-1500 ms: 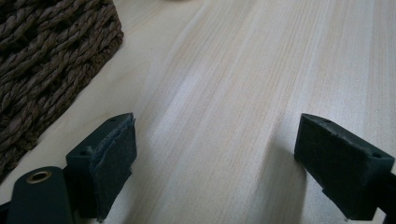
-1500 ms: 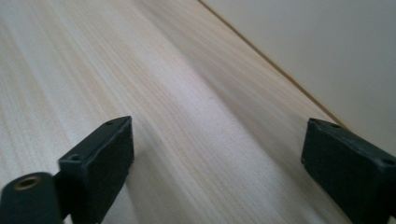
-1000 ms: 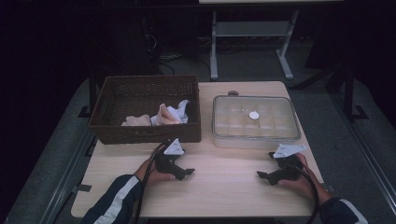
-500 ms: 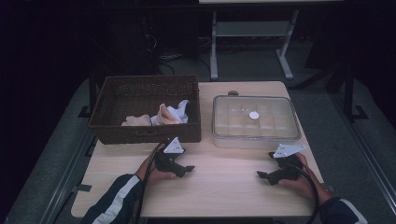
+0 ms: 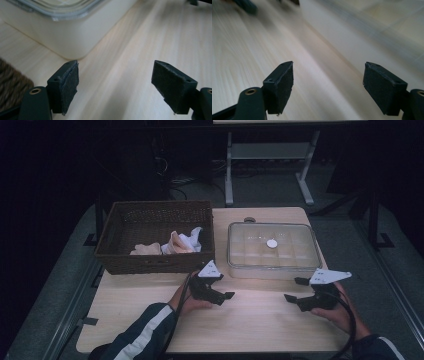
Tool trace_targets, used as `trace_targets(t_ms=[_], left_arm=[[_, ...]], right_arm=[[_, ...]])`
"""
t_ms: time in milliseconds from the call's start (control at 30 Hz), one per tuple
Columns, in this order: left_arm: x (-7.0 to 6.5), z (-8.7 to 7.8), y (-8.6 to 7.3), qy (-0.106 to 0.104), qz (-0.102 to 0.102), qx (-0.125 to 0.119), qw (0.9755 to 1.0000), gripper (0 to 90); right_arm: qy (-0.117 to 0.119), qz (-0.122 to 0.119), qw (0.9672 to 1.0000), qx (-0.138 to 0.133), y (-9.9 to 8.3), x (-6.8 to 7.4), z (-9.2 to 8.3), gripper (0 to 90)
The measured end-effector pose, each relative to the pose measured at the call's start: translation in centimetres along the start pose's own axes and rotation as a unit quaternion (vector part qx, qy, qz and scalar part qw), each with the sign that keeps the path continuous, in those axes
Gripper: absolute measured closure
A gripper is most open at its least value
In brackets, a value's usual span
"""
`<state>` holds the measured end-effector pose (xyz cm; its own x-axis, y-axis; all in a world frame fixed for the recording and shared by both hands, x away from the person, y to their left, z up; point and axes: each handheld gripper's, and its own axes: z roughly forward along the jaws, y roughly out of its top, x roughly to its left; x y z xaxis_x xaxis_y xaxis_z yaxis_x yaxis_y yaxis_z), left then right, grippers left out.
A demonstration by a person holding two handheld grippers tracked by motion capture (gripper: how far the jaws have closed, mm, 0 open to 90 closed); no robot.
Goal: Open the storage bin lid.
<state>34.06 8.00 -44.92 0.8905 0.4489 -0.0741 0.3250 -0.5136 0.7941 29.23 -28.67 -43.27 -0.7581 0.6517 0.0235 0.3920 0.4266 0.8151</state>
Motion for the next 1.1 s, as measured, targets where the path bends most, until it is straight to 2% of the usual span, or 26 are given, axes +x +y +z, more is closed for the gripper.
trace_targets(t_ms=[67, 100, 133, 167, 200, 233, 267, 300, 333, 400, 467, 500, 533, 633, 667, 700, 767, 800, 833, 867, 900, 933, 967, 1000, 1033, 1100], left_arm=[[0.2, 0.6, 0.3, 0.015, -0.007, 0.003, 0.9999, 20.4], [0.5, 1.0, 0.4, 0.025, -0.017, 0.001, 0.9995, 19.7], [0.6, 1.1, 0.4, 0.025, -0.024, -0.001, 0.9994, 19.6], [0.8, 1.2, 0.5, 0.023, -0.030, 0.001, 0.9993, 19.5], [0.9, 1.4, 0.6, 0.029, -0.022, 0.006, 0.9993, 19.6], [0.8, 1.6, 0.7, 0.031, -0.024, -0.002, 0.9992, 19.5], [0.8, 1.6, 0.7, 0.031, -0.024, -0.002, 0.9992, 19.5], [0.8, 1.9, 0.8, 0.032, -0.022, 0.000, 0.9992, 19.4], [0.8, 2.2, 0.9, 0.041, -0.013, 0.007, 0.9991, 19.0], [0.9, 2.5, 1.0, 0.039, -0.022, -0.001, 0.9990, 19.0], [0.9, 2.7, 1.0, 0.043, -0.032, -0.003, 0.9985, 19.0], [1.0, 2.8, 1.1, 0.043, -0.030, -0.004, 0.9986, 19.0], [1.0, 2.8, 1.1, 0.043, -0.030, -0.004, 0.9986, 18.9], [1.1, 3.2, 1.3, 0.047, -0.039, -0.004, 0.9982, 15.6], [1.1, 3.2, 1.3, 0.047, -0.039, -0.004, 0.9982, 15.5], [1.3, 3.4, 1.3, 0.046, -0.047, -0.005, 0.9978, 15.6], [1.5, 3.6, 1.3, 0.048, -0.051, -0.004, 0.9975, 15.5], [1.6, 3.7, 1.4, 0.049, -0.052, -0.004, 0.9974, 15.5], [1.6, 3.7, 1.4, 0.049, -0.052, -0.004, 0.9974, 15.5], [1.8, 3.8, 1.4, 0.049, -0.046, 0.008, 0.9977, 15.5], [1.7, 4.0, 1.5, 0.052, -0.029, 0.022, 0.9980, 15.5], [1.7, 4.0, 1.5, 0.052, -0.029, 0.022, 0.9980, 15.3], [1.9, 4.1, 1.4, 0.052, -0.027, 0.022, 0.9981, 15.3], [2.0, 4.1, 1.4, 0.047, -0.035, 0.021, 0.9980, 15.0], [2.1, 4.0, 1.4, 0.045, -0.039, 0.018, 0.9981, 15.0], [2.1, 4.0, 1.5, 0.045, -0.042, 0.014, 0.9980, 15.1]], right_arm=[[-0.017, -0.006, 0.9998, -0.007, 1.3, -0.3, -1.0, 23.8], [-0.041, -0.012, 0.9990, -0.011, 2.8, -1.4, -1.7, 23.5], [-0.053, -0.013, 0.9985, -0.013, 3.4, -1.9, -1.9, 23.5], [-0.067, -0.005, 0.9976, -0.013, 3.9, -2.5, -2.0, 23.5], [-0.087, 0.005, 0.9961, -0.014, 4.5, -3.4, -2.1, 23.5], [-0.103, 0.019, 0.9945, -0.011, 5.1, -4.8, -2.0, 22.7], [-0.103, 0.019, 0.9945, -0.011, 5.1, -4.8, -2.0, 22.7], [-0.128, 0.031, 0.9913, 0.005, 5.8, -7.1, -1.4, 22.1], [-0.140, 0.034, 0.9895, 0.010, 5.9, -7.9, -1.1, 22.0], [-0.161, 0.066, 0.9843, 0.029, 6.1, -10.3, -0.2, 20.8], [-0.150, 0.094, 0.9842, 0.007, 5.9, -11.9, 0.1, 22.0], [-0.146, 0.110, 0.9832, 0.004, 6.0, -12.6, 0.3, 20.6], [-0.156, 0.115, 0.9810, 0.011, 6.1, -13.3, 0.7, 20.7], [-0.149, 0.146, 0.9778, 0.018, 6.2, -14.8, 1.6, 19.6], [-0.149, 0.146, 0.9778, 0.018, 6.2, -14.8, 1.6, 19.6], [-0.156, 0.154, 0.9755, 0.020, 6.1, -15.7, 1.9, 18.9], [-0.145, 0.184, 0.9718, 0.027, 5.9, -16.6, 2.3, 18.0], [-0.144, 0.187, 0.9712, 0.032, 5.7, -16.9, 2.6, 17.9], [-0.135, 0.194, 0.9712, 0.031, 5.5, -17.1, 2.8, 16.9], [-0.118, 0.204, 0.9715, 0.026, 5.3, -17.5, 3.0, 17.0], [-0.105, 0.213, 0.9711, 0.022, 5.2, -17.6, 3.0, 17.1], [-0.092, 0.212, 0.9727, 0.016, 5.0, -17.8, 3.2, 17.1], [-0.092, 0.212, 0.9727, 0.016, 5.0, -17.8, 3.2, 17.1], [-0.072, 0.221, 0.9726, 0.013, 4.7, -17.8, 3.6, 12.7], [-0.060, 0.226, 0.9723, 0.009, 4.6, -17.9, 3.7, 12.3], [-0.052, 0.227, 0.9726, 0.004, 4.3, -17.9, 3.7, 12.2]])
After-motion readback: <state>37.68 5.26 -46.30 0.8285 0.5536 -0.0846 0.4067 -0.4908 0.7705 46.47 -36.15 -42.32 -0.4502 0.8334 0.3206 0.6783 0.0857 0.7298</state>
